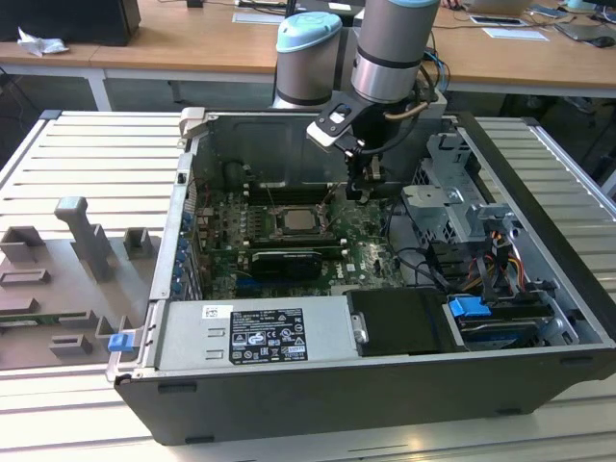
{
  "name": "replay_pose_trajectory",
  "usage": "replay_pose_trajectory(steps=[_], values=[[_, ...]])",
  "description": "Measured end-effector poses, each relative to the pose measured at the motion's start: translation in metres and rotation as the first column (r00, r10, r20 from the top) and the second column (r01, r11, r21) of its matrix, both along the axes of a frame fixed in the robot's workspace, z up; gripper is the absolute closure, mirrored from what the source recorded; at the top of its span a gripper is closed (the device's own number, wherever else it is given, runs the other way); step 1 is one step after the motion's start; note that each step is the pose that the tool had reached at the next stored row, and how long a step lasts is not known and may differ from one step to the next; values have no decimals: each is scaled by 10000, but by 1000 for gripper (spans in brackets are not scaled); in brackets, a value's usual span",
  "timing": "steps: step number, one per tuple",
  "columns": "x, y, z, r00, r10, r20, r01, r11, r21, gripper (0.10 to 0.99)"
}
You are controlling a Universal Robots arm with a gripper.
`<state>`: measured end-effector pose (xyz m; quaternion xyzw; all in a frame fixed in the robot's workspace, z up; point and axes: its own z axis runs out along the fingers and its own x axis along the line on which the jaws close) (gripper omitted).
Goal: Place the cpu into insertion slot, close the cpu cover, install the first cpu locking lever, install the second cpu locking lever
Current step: 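Close the cpu cover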
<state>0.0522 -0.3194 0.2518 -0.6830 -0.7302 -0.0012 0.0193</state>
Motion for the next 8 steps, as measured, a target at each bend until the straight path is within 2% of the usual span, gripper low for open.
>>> replay_pose_trajectory(steps=[8], values=[[-28, 0, 0, 10000, 1, 0, -1, 10000, 1, 980]])
